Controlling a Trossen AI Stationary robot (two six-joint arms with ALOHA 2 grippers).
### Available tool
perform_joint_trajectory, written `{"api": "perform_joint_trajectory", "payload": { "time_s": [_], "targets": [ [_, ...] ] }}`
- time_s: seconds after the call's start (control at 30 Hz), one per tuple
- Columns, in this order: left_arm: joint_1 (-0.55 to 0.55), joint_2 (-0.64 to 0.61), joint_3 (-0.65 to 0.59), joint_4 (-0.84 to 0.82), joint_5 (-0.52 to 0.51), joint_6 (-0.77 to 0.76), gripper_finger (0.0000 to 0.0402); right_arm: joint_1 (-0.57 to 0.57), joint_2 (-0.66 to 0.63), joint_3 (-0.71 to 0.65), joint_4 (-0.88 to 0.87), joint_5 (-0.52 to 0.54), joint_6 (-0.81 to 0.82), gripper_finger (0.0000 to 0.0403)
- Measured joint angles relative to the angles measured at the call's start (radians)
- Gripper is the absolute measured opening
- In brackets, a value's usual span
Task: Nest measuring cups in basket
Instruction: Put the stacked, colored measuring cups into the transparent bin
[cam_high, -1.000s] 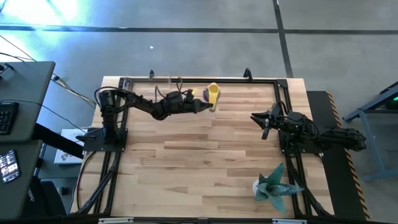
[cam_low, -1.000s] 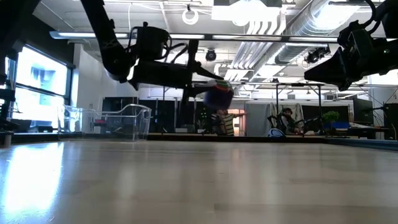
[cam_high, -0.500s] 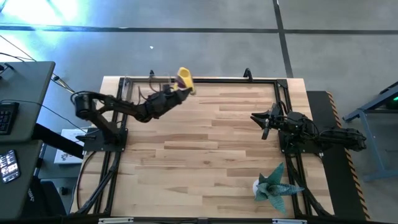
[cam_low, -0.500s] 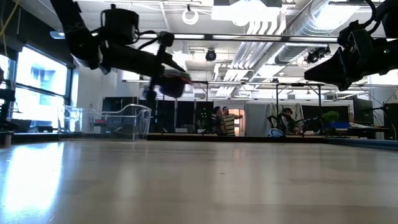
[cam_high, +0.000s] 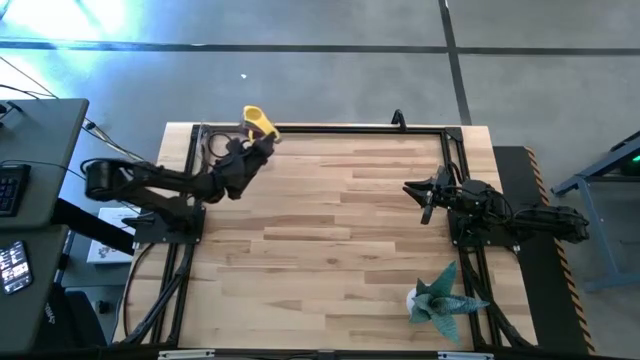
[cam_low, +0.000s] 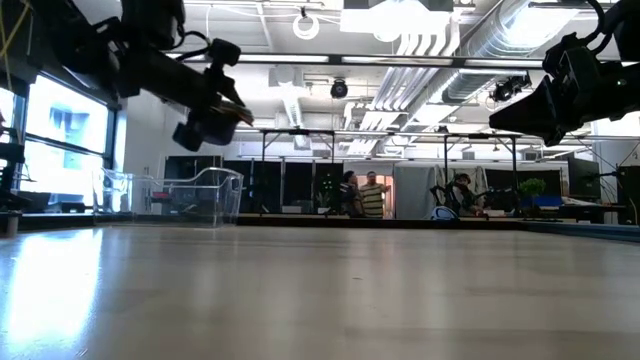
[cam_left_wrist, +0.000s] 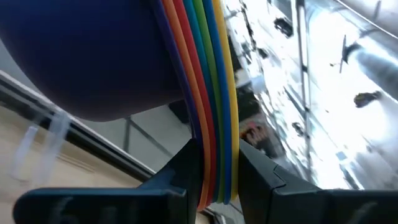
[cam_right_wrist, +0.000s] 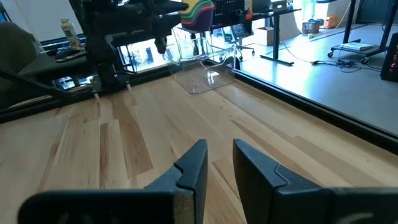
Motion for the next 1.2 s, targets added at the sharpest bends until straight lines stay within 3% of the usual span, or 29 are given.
{"api": "perform_joint_trajectory", "payload": {
  "time_s": [0.27, 0.57, 0.8, 1.2],
  "targets": [
    [-0.042, -0.142, 0.0, -0.289, -0.134, -0.093, 0.0068, 0.0, 0.0, 0.0, 0.0, 0.0, -0.002, 0.0069],
    [0.023, -0.267, 0.0, -0.607, -0.103, -0.256, 0.0068, 0.0, 0.0, 0.0, 0.0, 0.0, 0.0, 0.0069],
    [0.075, -0.273, 0.0, -0.62, -0.079, -0.28, 0.0068, 0.0, 0.0, 0.0, 0.0, 0.0, -0.002, 0.0069],
    [0.05, -0.189, 0.002, -0.676, -0.076, -0.567, 0.0068, 0.0, 0.0, 0.0, 0.0, 0.0, -0.002, 0.0069]
  ]
}}
